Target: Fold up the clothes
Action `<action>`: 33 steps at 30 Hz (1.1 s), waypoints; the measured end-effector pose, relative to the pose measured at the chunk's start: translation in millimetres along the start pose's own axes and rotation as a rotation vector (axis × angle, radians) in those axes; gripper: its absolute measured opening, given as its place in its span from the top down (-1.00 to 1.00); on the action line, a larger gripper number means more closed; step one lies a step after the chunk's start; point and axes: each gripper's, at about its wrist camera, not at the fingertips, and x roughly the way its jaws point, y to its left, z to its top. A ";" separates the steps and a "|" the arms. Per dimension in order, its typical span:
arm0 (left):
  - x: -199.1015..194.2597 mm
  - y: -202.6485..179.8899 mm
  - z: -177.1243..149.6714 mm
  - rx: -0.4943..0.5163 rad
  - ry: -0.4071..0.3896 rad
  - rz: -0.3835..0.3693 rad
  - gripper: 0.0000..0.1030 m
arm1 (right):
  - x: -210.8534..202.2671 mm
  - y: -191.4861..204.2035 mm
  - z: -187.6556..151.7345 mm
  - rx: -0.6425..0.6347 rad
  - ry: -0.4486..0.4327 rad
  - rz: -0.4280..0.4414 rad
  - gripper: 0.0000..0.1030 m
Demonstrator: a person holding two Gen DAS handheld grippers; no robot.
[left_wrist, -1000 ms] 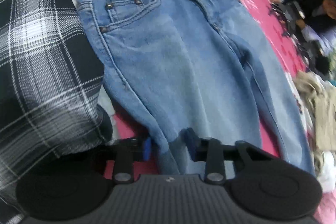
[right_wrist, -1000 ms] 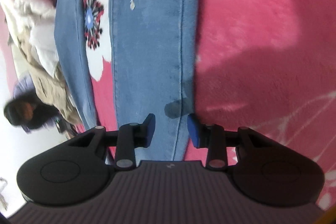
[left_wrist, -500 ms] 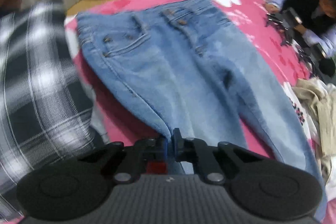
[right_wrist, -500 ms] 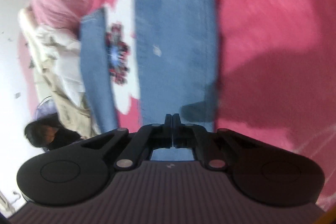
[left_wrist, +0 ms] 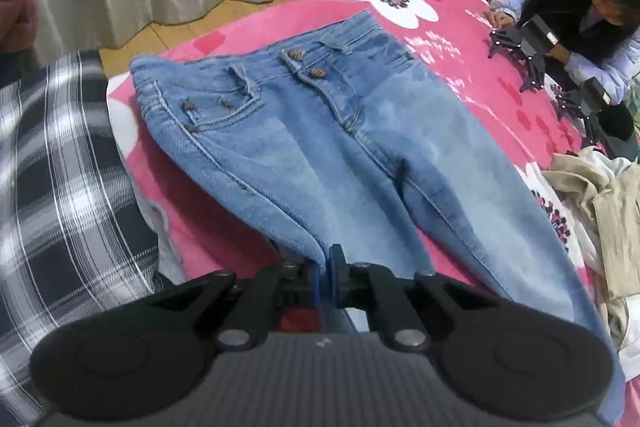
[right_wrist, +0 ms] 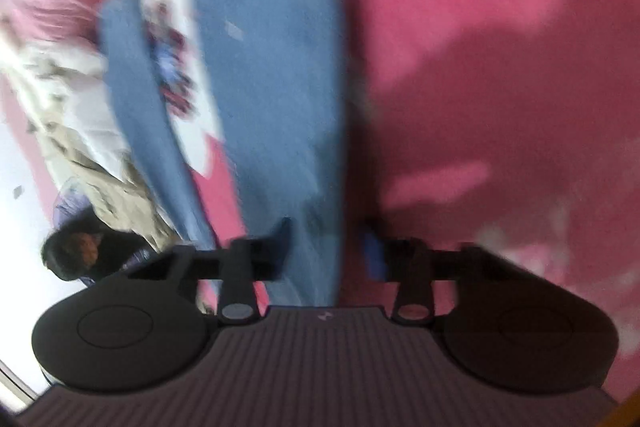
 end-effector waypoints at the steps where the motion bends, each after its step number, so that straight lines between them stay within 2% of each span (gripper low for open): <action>1: -1.7 -1.2 0.4 0.007 -0.007 0.003 0.90 | -6.5 4.1 5.2 -0.001 -0.051 0.028 0.88; 2: -3.4 -2.5 0.9 0.014 -0.015 0.007 0.90 | -12.1 8.7 11.3 -0.005 -0.087 0.039 0.94; 4: -6.4 -9.5 3.3 0.029 -0.031 -0.001 0.90 | -22.6 18.6 24.4 -0.015 -0.144 0.045 0.95; 9: -7.6 -54.3 22.6 0.126 -0.133 -0.051 0.90 | -17.3 75.0 32.7 -0.176 -0.128 0.086 0.95; 15: 12.9 -119.0 69.6 0.192 -0.220 -0.130 0.90 | 32.9 172.6 33.7 -0.331 -0.104 0.164 0.96; 19: 62.1 -178.7 97.6 0.295 -0.232 -0.127 0.90 | 84.6 230.1 37.7 -0.371 -0.100 0.161 0.96; 21: 105.2 -202.5 102.9 0.342 -0.171 -0.101 0.89 | 115.3 245.2 38.7 -0.372 -0.094 0.133 0.96; 23: 147.0 -220.6 104.2 0.387 -0.096 -0.065 0.82 | 155.4 253.1 51.0 -0.359 -0.080 0.066 0.89; 25: 172.0 -228.2 100.8 0.427 -0.041 -0.031 0.84 | 186.3 247.3 68.5 -0.264 -0.053 -0.007 0.88; 26: 174.4 -230.2 99.8 0.445 -0.037 -0.030 0.72 | 193.6 243.9 74.5 -0.207 -0.042 -0.019 0.87; 27: 172.6 -231.5 99.7 0.458 -0.039 -0.050 0.61 | 191.1 246.1 73.9 -0.211 -0.038 -0.008 0.84; 28: 168.1 -232.4 101.5 0.468 -0.045 -0.085 0.41 | 185.5 250.9 70.8 -0.247 -0.038 0.008 0.79; 29: 165.6 -233.5 105.6 0.464 -0.046 -0.116 0.29 | 180.0 255.8 67.8 -0.282 -0.038 0.025 0.60; 30: 163.8 -234.7 110.5 0.455 -0.044 -0.145 0.26 | 177.0 259.3 65.4 -0.311 -0.026 0.042 0.33; 33: 168.8 -240.3 133.4 0.365 -0.012 -0.226 0.23 | 176.8 267.6 62.5 -0.368 0.020 0.082 0.21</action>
